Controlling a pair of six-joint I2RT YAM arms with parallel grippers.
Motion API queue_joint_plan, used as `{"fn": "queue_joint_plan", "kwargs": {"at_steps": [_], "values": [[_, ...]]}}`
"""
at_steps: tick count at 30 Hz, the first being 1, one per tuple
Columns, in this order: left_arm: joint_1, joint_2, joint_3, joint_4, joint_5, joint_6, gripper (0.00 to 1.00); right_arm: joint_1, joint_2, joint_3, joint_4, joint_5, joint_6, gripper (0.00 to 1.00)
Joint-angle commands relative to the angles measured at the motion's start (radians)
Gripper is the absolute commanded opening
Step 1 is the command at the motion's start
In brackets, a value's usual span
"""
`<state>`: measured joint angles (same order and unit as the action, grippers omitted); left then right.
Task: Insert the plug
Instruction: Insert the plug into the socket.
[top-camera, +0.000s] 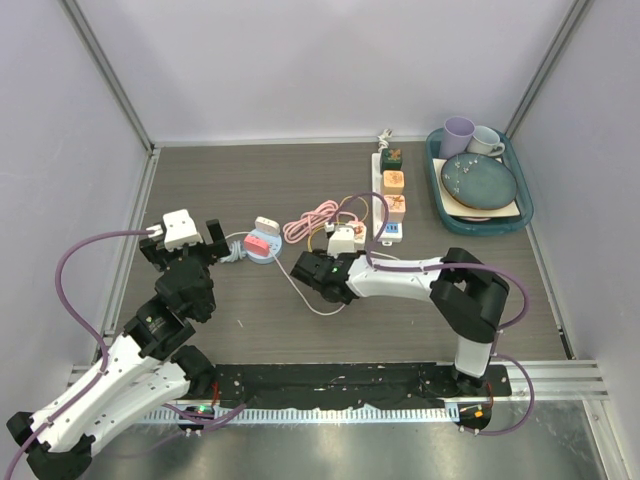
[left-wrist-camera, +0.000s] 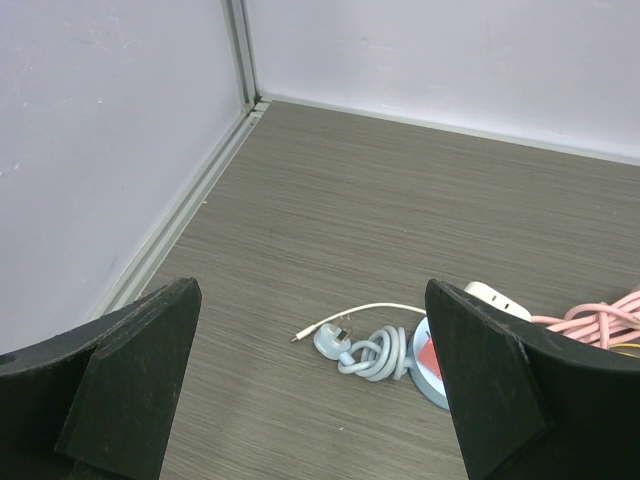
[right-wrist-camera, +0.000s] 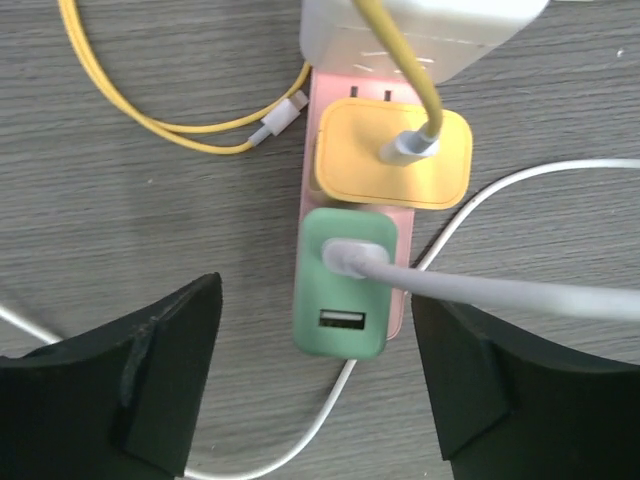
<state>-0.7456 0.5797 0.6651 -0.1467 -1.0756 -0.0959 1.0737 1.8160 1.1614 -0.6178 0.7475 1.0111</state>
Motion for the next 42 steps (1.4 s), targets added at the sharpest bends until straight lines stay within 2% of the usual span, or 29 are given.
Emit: {"fn": "queue_joint_plan", "kwargs": {"at_steps": [1,4,7,11,21,26,29,33,35,36,37,42], "values": [[0.003,-0.006,0.001,0.041,-0.003,-0.004,1.0,0.003,-0.084,0.08,-0.034,-0.045,-0.032,0.86],[0.003,-0.006,0.002,0.039,0.0,-0.005,1.0,0.0,-0.121,0.087,-0.037,-0.051,-0.052,0.85],[0.003,-0.004,0.001,0.035,0.005,-0.01,1.0,-0.035,-0.155,0.093,-0.048,-0.091,-0.068,0.79],[0.003,-0.001,0.002,0.03,0.02,-0.011,1.0,-0.092,-0.172,0.084,-0.062,-0.168,-0.086,0.75],[0.003,0.0,0.004,0.022,0.032,-0.018,0.99,-0.112,-0.118,0.1,-0.054,-0.155,-0.097,0.62],[0.003,0.0,0.005,0.019,0.036,-0.021,0.99,-0.112,-0.122,0.055,0.013,-0.154,-0.071,0.53],[0.003,-0.001,0.005,0.019,0.034,-0.021,0.99,-0.109,-0.119,0.027,0.036,-0.157,-0.06,0.46],[0.003,0.0,0.007,0.018,0.036,-0.022,0.99,-0.097,-0.118,-0.003,0.041,-0.157,-0.045,0.22],[0.003,0.0,0.007,0.016,0.036,-0.022,0.99,-0.09,-0.119,-0.018,0.041,-0.163,-0.028,0.15],[0.003,-0.001,0.007,0.016,0.036,-0.021,0.99,-0.086,-0.121,-0.038,0.041,-0.163,-0.026,0.06],[0.003,-0.001,0.007,0.018,0.036,-0.022,0.99,-0.077,-0.124,-0.049,0.041,-0.163,-0.019,0.02],[0.005,-0.001,0.007,0.018,0.036,-0.021,0.99,-0.054,-0.147,-0.15,0.055,-0.169,0.041,0.01]]}}
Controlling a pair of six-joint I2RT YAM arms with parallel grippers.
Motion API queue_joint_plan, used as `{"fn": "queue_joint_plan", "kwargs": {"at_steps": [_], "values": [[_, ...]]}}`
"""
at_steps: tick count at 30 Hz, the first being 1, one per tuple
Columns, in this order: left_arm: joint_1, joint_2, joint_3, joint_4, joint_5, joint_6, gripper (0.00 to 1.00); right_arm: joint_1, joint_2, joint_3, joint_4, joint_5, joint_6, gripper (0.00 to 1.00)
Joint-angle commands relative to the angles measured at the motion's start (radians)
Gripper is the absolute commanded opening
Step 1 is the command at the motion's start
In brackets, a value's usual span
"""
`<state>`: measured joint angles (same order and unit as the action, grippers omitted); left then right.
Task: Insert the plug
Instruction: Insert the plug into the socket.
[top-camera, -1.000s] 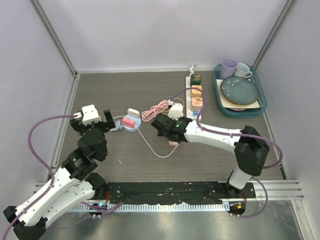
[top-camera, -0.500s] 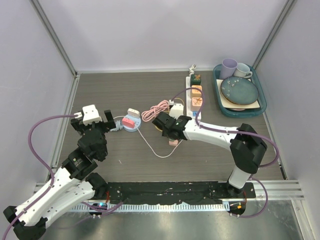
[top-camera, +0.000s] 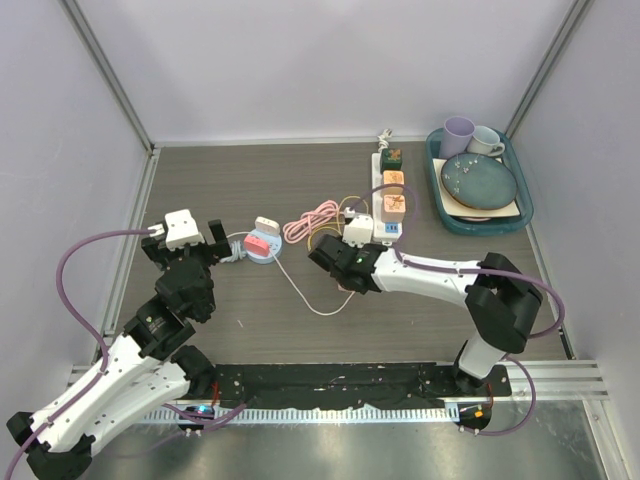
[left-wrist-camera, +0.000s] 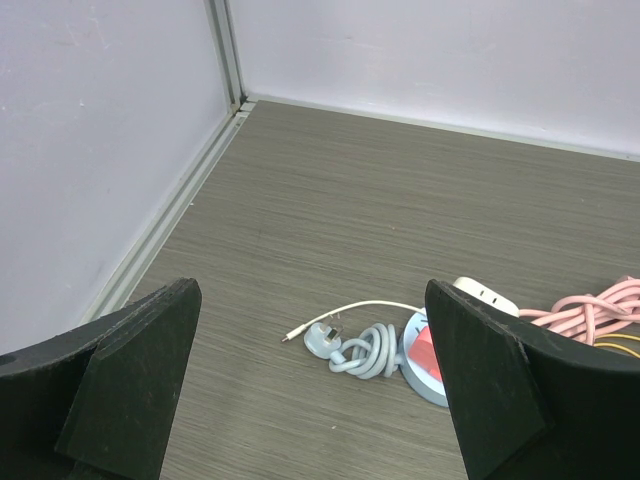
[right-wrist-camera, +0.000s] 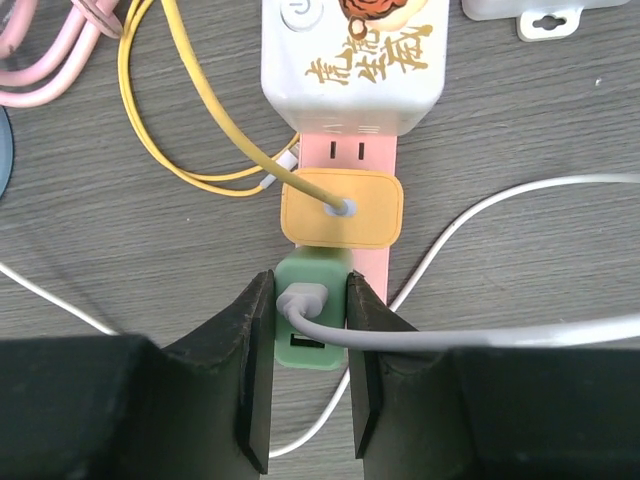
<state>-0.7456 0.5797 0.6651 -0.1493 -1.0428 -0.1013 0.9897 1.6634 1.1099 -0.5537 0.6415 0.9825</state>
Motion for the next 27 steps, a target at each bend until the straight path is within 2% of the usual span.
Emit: {"fn": "queue_joint_plan", "kwargs": {"at_steps": [1,17,23,24,25,27], "values": [[0.005,-0.001,0.007,0.022,0.001,-0.015,0.99,0.043,0.003,-0.111,-0.006,-0.062,0.076,0.01],[0.014,0.005,0.002,0.027,-0.016,-0.009,0.99,0.044,0.068,-0.22,0.046,-0.16,0.111,0.01],[0.014,-0.001,0.002,0.025,-0.019,-0.009,0.99,0.052,0.032,-0.176,0.054,-0.109,0.058,0.02],[0.014,-0.001,0.001,0.027,-0.019,-0.009,0.99,0.052,0.018,-0.157,0.051,-0.097,0.042,0.06],[0.014,0.0,0.001,0.027,-0.016,-0.009,0.99,0.052,0.012,-0.139,0.049,-0.082,0.021,0.2],[0.015,-0.001,0.001,0.025,-0.013,-0.008,0.99,0.052,-0.001,-0.069,0.046,-0.037,-0.027,0.33]]}}
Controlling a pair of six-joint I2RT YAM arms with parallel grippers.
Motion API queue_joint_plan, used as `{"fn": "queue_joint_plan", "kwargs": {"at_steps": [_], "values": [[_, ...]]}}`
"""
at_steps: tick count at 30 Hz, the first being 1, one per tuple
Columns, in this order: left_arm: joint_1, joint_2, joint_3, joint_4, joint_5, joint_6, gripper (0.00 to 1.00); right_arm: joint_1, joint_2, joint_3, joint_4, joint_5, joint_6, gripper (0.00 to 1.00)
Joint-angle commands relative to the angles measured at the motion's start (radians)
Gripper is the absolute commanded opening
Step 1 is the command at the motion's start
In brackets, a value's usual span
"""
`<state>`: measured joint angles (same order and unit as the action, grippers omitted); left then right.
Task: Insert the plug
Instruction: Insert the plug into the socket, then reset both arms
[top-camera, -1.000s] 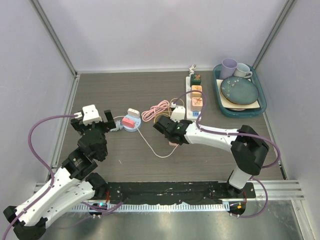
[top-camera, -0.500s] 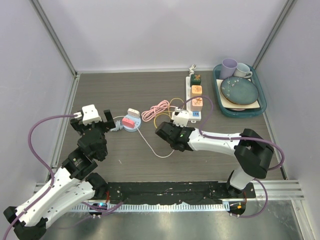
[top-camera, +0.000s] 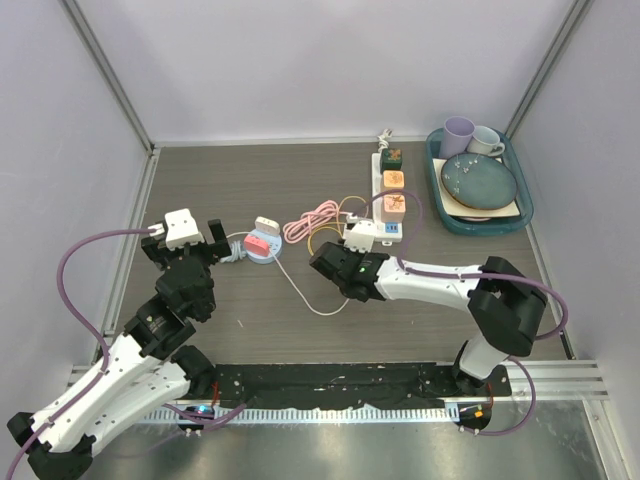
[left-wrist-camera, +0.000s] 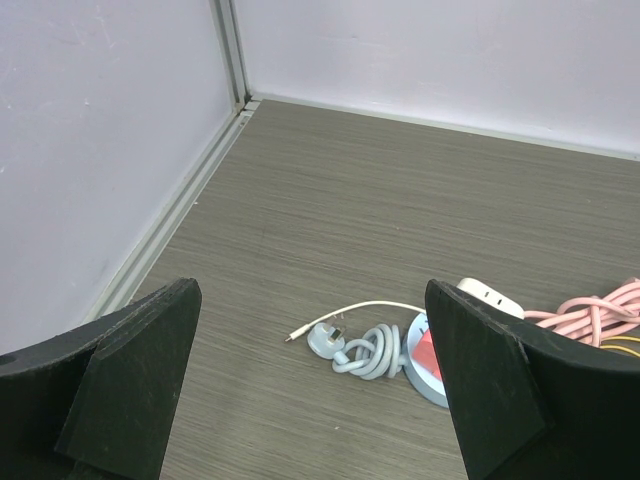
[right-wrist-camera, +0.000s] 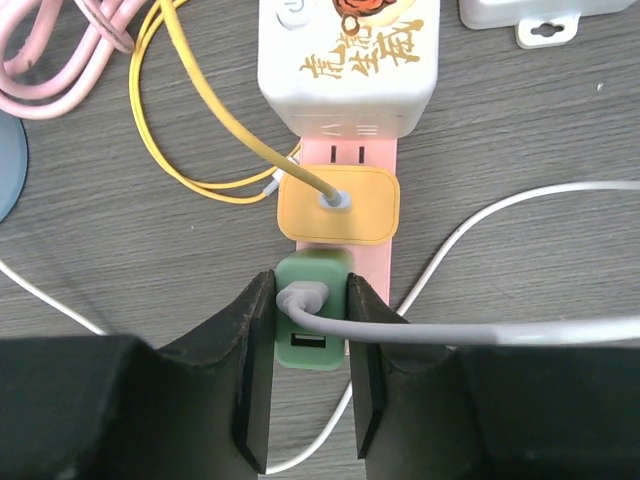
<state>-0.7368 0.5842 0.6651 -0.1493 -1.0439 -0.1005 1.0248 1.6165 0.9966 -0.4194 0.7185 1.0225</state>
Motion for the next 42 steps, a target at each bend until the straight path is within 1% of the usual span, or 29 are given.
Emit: {"fn": "queue_joint_plan", "kwargs": {"at_steps": [1,3,4,6,7,10,13,15,17,19,21,22,23,24,26,27,28,30,32,33,34,35,39,42], "values": [[0.005,-0.006,0.001,0.027,-0.013,-0.008,1.0,0.017,0.042,0.072,-0.097,-0.1,-0.076,0.43],[0.005,-0.009,0.001,0.027,-0.015,-0.005,1.0,0.017,0.034,0.144,-0.11,-0.073,-0.097,0.51],[0.005,-0.007,0.001,0.027,-0.015,-0.004,1.0,0.018,0.017,0.164,-0.126,-0.064,-0.099,0.61],[0.005,-0.009,0.001,0.03,-0.016,-0.002,1.0,0.02,-0.013,0.194,-0.125,-0.036,-0.102,0.66],[0.005,-0.012,0.001,0.028,-0.016,-0.002,1.0,0.018,-0.053,0.194,-0.118,-0.033,-0.107,0.72],[0.008,-0.012,-0.001,0.034,-0.01,-0.01,1.0,0.02,-0.146,0.149,-0.091,-0.063,-0.128,0.83],[0.02,0.0,0.008,0.014,0.012,-0.027,1.0,0.018,-0.213,0.117,-0.087,-0.126,-0.15,0.88],[0.04,0.017,0.031,-0.016,0.037,-0.073,1.0,0.012,-0.273,0.105,-0.079,-0.166,-0.171,0.89],[0.094,0.023,0.05,-0.058,0.08,-0.123,1.0,0.003,-0.34,0.102,-0.078,-0.2,-0.197,0.89],[0.164,0.034,0.057,-0.087,0.143,-0.154,1.0,-0.011,-0.388,0.102,-0.062,-0.191,-0.24,0.89],[0.201,0.039,0.07,-0.098,0.159,-0.176,1.0,-0.038,-0.473,0.099,-0.047,-0.145,-0.272,0.89],[0.229,0.04,0.071,-0.108,0.151,-0.176,1.0,-0.048,-0.512,0.087,-0.042,-0.104,-0.286,0.89],[0.238,0.036,0.076,-0.113,0.142,-0.173,1.0,-0.063,-0.545,0.074,-0.035,-0.029,-0.327,0.88],[0.244,0.029,0.073,-0.11,0.125,-0.148,1.0,-0.081,-0.625,0.06,-0.007,0.014,-0.358,0.88],[0.249,-0.01,0.044,-0.066,0.076,-0.116,1.0,-0.161,-0.703,-0.002,0.019,0.109,-0.415,0.89],[0.249,-0.026,0.031,-0.047,0.068,-0.095,1.0,-0.195,-0.787,-0.022,0.04,0.117,-0.426,0.89],[0.249,-0.047,0.019,-0.018,0.071,-0.058,1.0,-0.265,-0.825,-0.054,0.048,0.125,-0.441,0.89],[0.249,-0.108,-0.01,-0.003,0.067,-0.024,1.0,-0.307,-0.935,-0.075,0.053,0.163,-0.467,0.89],[0.247,-0.179,-0.039,0.054,0.021,0.019,1.0,-0.316,-1.007,-0.099,0.057,0.229,-0.49,0.89],[0.249,-0.202,-0.048,0.075,0.006,0.033,1.0,-0.316,-1.038,-0.108,0.062,0.286,-0.516,0.89],[0.251,-0.224,-0.056,0.109,0.001,0.048,1.0,-0.316,-1.099,-0.127,0.067,0.306,-0.53,0.89],[0.251,-0.251,-0.07,0.123,0.004,0.053,1.0,-0.316,-1.122,-0.136,0.07,0.323,-0.547,0.9],[0.257,-0.381,-0.12,0.201,0.056,0.091,1.0,-0.316,-1.213,-0.17,0.093,0.366,-0.599,0.89],[0.266,-0.429,-0.151,0.247,0.109,0.096,0.99,-0.316,-1.245,-0.194,0.116,0.372,-0.634,0.89]]}}
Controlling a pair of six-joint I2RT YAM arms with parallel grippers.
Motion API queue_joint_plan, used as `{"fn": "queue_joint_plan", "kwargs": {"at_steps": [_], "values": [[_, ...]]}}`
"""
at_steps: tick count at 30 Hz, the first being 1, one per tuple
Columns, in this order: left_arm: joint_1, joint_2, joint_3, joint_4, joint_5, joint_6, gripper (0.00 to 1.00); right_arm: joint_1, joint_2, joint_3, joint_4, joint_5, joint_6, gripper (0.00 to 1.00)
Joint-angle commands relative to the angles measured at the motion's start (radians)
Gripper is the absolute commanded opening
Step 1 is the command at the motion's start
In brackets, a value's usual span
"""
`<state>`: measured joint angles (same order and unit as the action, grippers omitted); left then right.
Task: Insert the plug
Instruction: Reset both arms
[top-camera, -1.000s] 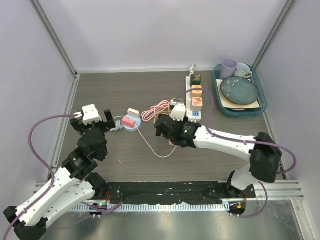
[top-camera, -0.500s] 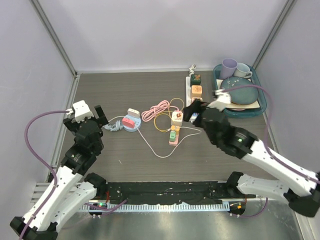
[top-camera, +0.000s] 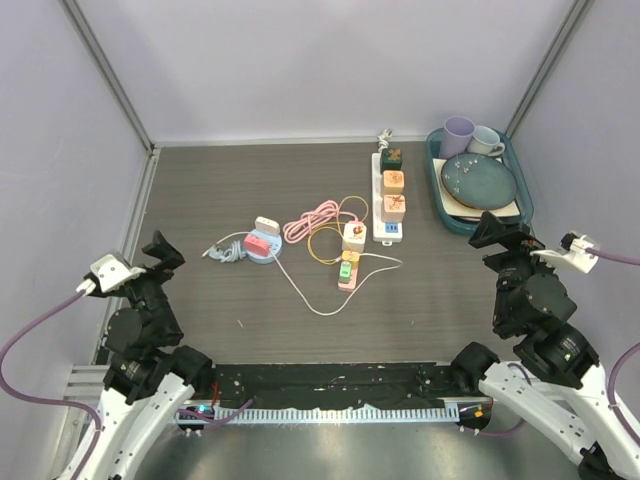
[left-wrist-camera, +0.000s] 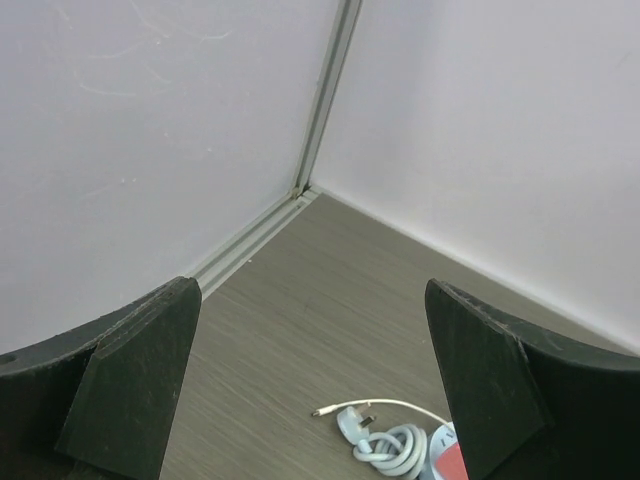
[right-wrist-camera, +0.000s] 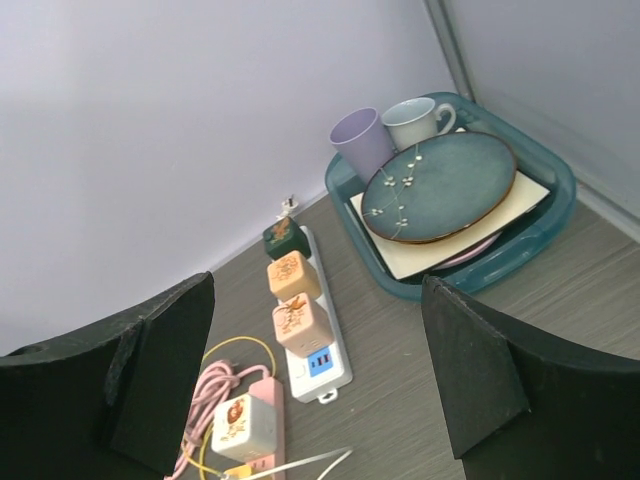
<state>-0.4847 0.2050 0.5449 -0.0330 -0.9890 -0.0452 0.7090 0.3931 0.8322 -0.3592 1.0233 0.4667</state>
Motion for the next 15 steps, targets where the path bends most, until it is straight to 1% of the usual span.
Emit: {"fn": "queue_joint_plan", "kwargs": {"at_steps": [1,3,8,12,15], "values": [[0.014,-0.056,-0.034,0.131,0.073,0.041,1.0,0.0,-0.029,-0.047,0.066,0.06,-0.092,0.89],[0.015,-0.059,-0.037,0.136,0.12,0.076,1.0,-0.002,-0.049,-0.071,0.098,0.054,-0.115,0.89],[0.018,-0.036,-0.031,0.139,0.141,0.077,1.0,-0.002,-0.056,-0.088,0.118,0.047,-0.167,0.88],[0.02,-0.036,-0.023,0.13,0.196,0.079,1.0,0.0,-0.051,-0.105,0.134,0.044,-0.194,0.88],[0.024,-0.033,-0.02,0.12,0.194,0.071,1.0,0.0,-0.046,-0.114,0.155,0.043,-0.224,0.88]]}}
